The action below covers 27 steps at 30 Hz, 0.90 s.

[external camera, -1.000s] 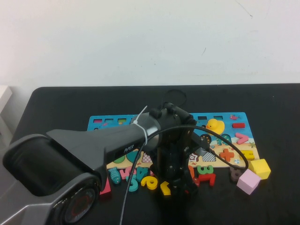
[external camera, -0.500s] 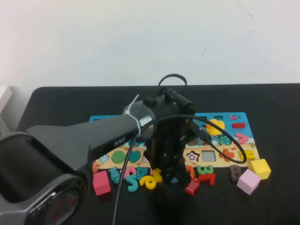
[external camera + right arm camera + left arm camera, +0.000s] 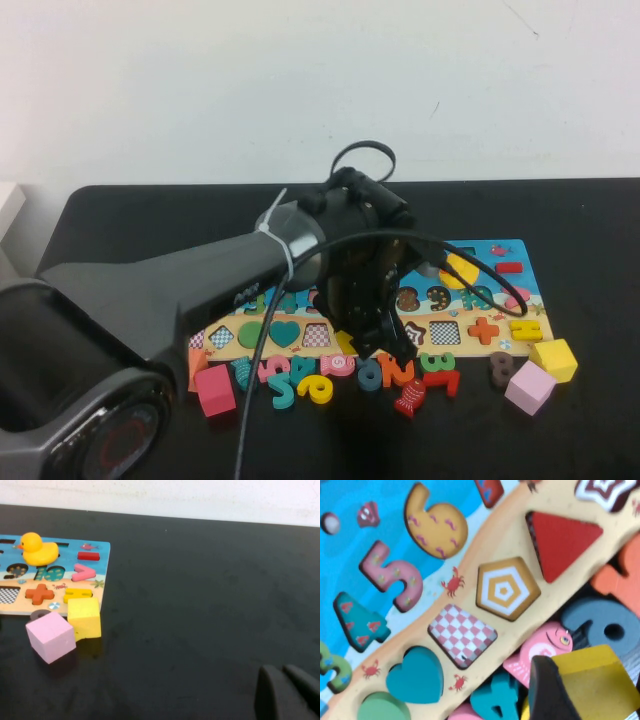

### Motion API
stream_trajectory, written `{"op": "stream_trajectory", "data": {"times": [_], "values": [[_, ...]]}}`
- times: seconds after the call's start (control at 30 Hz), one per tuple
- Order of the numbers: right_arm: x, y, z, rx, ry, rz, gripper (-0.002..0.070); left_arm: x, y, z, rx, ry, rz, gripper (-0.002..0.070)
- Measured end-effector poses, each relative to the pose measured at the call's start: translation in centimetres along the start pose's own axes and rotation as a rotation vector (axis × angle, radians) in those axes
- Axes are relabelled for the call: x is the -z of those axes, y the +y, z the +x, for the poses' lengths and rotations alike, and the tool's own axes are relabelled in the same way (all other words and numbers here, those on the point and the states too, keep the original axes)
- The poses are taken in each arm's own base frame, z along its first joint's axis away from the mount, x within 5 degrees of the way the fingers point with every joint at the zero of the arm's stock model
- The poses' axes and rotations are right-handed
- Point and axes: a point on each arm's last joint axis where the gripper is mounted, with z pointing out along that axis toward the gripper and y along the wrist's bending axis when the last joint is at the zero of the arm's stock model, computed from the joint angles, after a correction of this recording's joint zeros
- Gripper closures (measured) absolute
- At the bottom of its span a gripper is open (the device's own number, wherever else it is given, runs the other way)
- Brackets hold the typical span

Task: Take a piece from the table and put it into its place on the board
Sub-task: Place the "Pentagon" into the hole of the Pentagon

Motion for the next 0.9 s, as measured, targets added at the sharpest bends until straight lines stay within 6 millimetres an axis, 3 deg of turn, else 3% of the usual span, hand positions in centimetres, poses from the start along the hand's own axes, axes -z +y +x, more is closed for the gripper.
{"op": "stream_trajectory", "data": {"times": [0.3,0.7,0.9], "values": [[0.0,0.0,0.0,0.0,0.0,0.0,0.0657,-0.3,3.8,0.0,0.192,-0.066,0.081,0.0362],[0.0,0.0,0.0,0.0,0.0,0.0,0.0657,-3.3,3.4,-0.8,0.176,-0.076,0.123,0.0362],[0.0,0.0,0.0,0.0,0.0,0.0,0.0657,-3.8,3.6,-1.7,0.166,-0.095,0.117,0.0362]]}}
